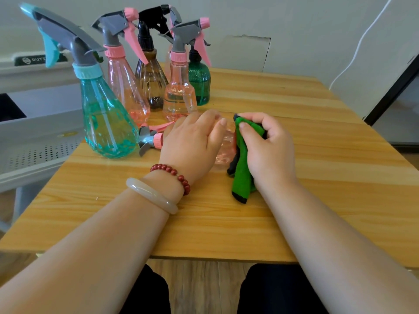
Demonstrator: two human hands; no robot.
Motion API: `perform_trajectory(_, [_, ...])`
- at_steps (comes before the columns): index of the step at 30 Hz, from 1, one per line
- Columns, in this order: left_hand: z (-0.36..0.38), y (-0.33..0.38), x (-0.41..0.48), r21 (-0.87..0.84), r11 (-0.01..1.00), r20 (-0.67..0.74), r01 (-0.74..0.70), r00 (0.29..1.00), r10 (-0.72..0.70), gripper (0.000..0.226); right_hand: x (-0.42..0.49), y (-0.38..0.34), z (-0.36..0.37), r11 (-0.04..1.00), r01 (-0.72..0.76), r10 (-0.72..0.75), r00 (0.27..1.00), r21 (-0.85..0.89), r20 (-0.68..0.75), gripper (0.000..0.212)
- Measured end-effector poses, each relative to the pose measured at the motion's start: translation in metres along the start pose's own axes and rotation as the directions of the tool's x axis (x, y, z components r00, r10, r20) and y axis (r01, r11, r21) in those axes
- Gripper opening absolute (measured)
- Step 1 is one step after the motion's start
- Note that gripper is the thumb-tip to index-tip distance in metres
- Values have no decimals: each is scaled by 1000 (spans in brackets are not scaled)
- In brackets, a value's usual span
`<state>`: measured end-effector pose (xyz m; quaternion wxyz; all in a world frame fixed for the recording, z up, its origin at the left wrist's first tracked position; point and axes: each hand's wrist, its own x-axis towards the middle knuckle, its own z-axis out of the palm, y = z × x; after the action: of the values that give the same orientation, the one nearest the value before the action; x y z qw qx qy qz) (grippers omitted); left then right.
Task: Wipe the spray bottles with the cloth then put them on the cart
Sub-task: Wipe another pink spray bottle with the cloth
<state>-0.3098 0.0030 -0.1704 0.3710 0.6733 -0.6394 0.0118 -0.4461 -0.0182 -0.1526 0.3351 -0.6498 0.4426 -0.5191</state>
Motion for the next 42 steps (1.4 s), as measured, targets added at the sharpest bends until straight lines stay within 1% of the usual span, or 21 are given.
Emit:
perform_trajectory(3, [-1,1,-1,-5,1000,-2,5,1000,-5,71,8,5,-1,977,-179,184,982,-113,39,16])
perform_trajectory(5, [-1,1,-2,-4,1000,-9,2,1000,-2,70,10,8,-3,951,-248,263,963,-184,60,16])
perform_trajectory(7, [-1,1,-1,-5,1000,-10,1,1000,-1,70,6,5,-4,971,-191,198,979,-142,39,18])
perform_trajectory(10, [-1,0,-1,0,1000,-9,-1,1000,1,71,1,0,-2,999,14,-13,1000,-46,5,17])
perform_trajectory(11, [0,0,-1,4,1000,-9,-1,1000,1,72,1,0,0,999,23,-23,1000,-44,7,17])
perform_trajectory(13, [0,0,-1,6,1000,-9,-3,1000,3,71,6,4,1,995,-53,55,998,-89,22,17])
perform_trajectory(15, [0,0,-1,1,1000,-11,-6,1000,6,70,11,7,0,973,-133,146,988,-190,55,15])
perform_trajectory(17, [0,0,-1,-2,1000,-12,-6,1000,6,69,11,7,-1,951,-157,179,982,-265,62,13])
perform_trajectory(18, [0,0,-1,-2,1000,-9,-5,1000,5,69,8,6,-3,956,-142,161,985,-257,54,12])
perform_trajectory(21, [0,-1,-1,-3,1000,-1,-8,1000,8,70,-4,-4,-6,995,-31,35,999,-97,41,20])
perform_trajectory(22, [0,-1,0,-3,1000,1,-8,1000,8,70,-5,-6,-6,997,-22,26,999,-74,41,22])
perform_trajectory(23, [0,-2,0,-3,1000,2,-5,1000,5,70,-4,-6,-5,995,-49,53,997,-86,49,21])
perform_trajectory(26, [0,-1,-1,-3,1000,3,6,1000,-6,71,3,-3,-4,945,-194,226,969,-262,99,9])
perform_trajectory(27, [-1,0,-1,-1,1000,2,7,1000,-7,72,3,-1,-4,939,-198,235,967,-281,103,8])
perform_trajectory(28, [-1,0,-1,0,1000,2,6,1000,-6,71,1,-1,-4,950,-163,196,975,-265,102,7])
perform_trajectory(31, [-1,-1,-1,-1,1000,-1,-6,1000,6,69,-7,-6,-5,995,38,-34,999,-89,42,17])
perform_trajectory(32, [-1,-1,-1,-3,1000,-2,-8,1000,8,69,-8,-7,-5,997,57,-55,998,-55,34,19])
perform_trajectory(34, [-1,-1,-1,-1,1000,1,-10,1000,10,69,-6,-5,-6,996,-16,22,998,-88,62,22])
perform_trajectory(36, [-1,-1,-1,2,1000,4,-9,1000,9,71,-2,-1,-8,974,-132,156,980,-185,121,21])
perform_trajectory(38, [-1,-1,-1,3,1000,2,-9,1000,9,72,0,1,-10,962,-202,230,962,-181,149,15])
perform_trajectory(42, [-1,-2,-1,4,1000,2,-15,1000,15,70,-2,-6,-11,971,-175,153,978,160,143,16])
